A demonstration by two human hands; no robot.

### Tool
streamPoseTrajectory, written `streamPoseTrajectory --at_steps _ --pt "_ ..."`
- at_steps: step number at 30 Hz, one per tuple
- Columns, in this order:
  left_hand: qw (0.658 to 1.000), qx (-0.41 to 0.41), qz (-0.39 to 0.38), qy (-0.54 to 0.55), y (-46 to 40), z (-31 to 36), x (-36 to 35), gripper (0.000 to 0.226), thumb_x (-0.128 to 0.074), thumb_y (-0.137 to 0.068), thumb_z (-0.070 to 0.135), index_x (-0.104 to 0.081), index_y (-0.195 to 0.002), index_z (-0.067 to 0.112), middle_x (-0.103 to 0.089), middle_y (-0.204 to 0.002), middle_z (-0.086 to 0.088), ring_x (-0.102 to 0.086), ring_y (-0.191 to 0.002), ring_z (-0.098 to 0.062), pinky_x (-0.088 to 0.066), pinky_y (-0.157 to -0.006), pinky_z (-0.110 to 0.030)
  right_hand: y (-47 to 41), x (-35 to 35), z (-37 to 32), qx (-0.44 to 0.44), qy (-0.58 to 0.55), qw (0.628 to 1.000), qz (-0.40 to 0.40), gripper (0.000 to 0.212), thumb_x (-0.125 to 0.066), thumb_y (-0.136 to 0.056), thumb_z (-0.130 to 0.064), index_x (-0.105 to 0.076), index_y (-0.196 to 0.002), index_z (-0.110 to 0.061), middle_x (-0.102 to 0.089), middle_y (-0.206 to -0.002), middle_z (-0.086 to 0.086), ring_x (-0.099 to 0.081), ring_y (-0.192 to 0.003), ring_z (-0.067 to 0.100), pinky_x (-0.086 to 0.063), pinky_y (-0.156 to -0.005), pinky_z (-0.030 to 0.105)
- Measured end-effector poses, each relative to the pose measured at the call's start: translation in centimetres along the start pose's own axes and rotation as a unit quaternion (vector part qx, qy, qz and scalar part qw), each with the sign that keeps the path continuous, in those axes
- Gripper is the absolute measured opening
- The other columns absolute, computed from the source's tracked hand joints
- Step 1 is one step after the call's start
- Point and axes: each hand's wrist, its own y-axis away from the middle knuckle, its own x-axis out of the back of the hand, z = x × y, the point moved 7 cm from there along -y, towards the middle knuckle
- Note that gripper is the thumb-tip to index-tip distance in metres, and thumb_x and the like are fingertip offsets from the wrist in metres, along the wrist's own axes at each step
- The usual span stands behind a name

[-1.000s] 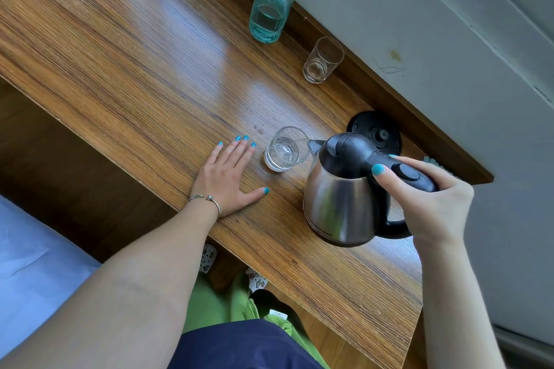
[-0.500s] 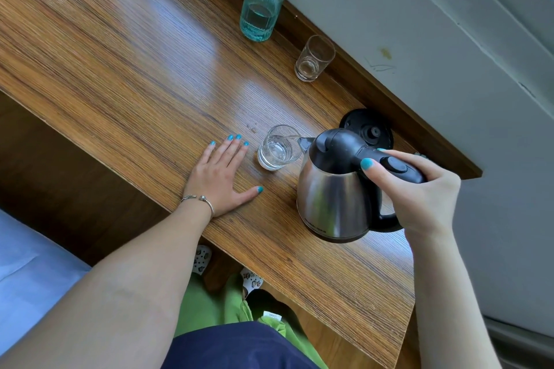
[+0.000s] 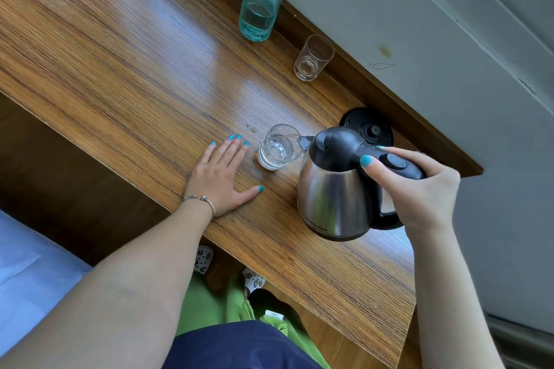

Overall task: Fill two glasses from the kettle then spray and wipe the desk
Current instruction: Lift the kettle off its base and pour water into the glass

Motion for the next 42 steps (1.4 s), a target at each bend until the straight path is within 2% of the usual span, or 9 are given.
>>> streamPoseTrajectory --at_steps 9,18,23,28,37,42 --pt "1.000 0.002 -0.004 -0.002 -0.04 -0.05 -0.05 0.100 -0.014 -0.081 0.086 -0.014 -0.157 0.020 -0.010 -0.164 0.000 -0.004 -0.151 -0.013 0.003 -0.122 -0.038 -0.15 -0.08 0.27 0.008 -0.005 1.000 -0.004 0.025 -0.090 -0.061 -0.028 -0.075 -0.079 -0.037 -0.075 -0.083 -0.016 -0.072 -0.079 0.005 -0.054 -0.063 0.013" --pt "1.000 0.000 -0.006 -0.007 -0.04 -0.05 0.01 0.101 -0.010 -0.080 0.086 -0.010 -0.157 0.021 -0.007 -0.165 0.000 -0.001 -0.151 -0.014 0.003 -0.122 -0.039 -0.08 -0.27 -0.01 0.022 0.001 1.000 -0.013 0.025 -0.089 -0.062 -0.030 -0.073 -0.080 -0.041 -0.073 -0.081 -0.023 -0.071 -0.080 0.000 -0.053 -0.062 0.010" --pt "1.000 0.001 -0.006 -0.002 0.00 0.02 0.05 0.101 -0.013 -0.080 0.085 -0.011 -0.157 0.021 -0.008 -0.165 0.000 -0.003 -0.151 -0.014 0.004 -0.122 -0.038 -0.16 -0.18 0.13 0.016 -0.009 1.000 -0.011 0.023 -0.089 -0.059 -0.032 -0.075 -0.076 -0.039 -0.075 -0.081 -0.018 -0.072 -0.078 0.003 -0.054 -0.062 0.012" --pt "1.000 -0.001 -0.007 -0.002 0.03 0.03 0.08 0.101 -0.012 -0.080 0.085 -0.009 -0.157 0.021 -0.007 -0.165 0.000 -0.003 -0.151 -0.014 0.001 -0.123 -0.040 -0.16 -0.39 -0.05 0.021 0.002 1.000 -0.015 0.023 -0.088 -0.060 -0.034 -0.073 -0.077 -0.041 -0.073 -0.080 -0.024 -0.071 -0.079 -0.001 -0.052 -0.061 0.009" --pt "1.000 -0.003 -0.009 0.000 0.01 0.06 0.00 0.100 -0.013 -0.081 0.085 -0.010 -0.157 0.020 -0.008 -0.165 0.000 -0.003 -0.151 -0.014 0.001 -0.123 -0.040 -0.40 -0.32 0.08 0.019 0.007 1.000 -0.015 0.022 -0.087 -0.058 -0.039 -0.074 -0.076 -0.041 -0.074 -0.083 -0.020 -0.072 -0.082 0.004 -0.055 -0.063 0.013" --pt "1.000 -0.001 -0.012 -0.009 0.00 -0.01 0.01 0.101 -0.010 -0.080 0.086 -0.007 -0.157 0.021 -0.006 -0.165 0.000 -0.001 -0.151 -0.014 0.002 -0.123 -0.040 -0.38 -0.26 0.12 0.020 0.005 1.000 -0.015 0.022 -0.089 -0.061 -0.032 -0.074 -0.074 -0.042 -0.075 -0.082 -0.019 -0.072 -0.080 0.004 -0.055 -0.063 0.013"
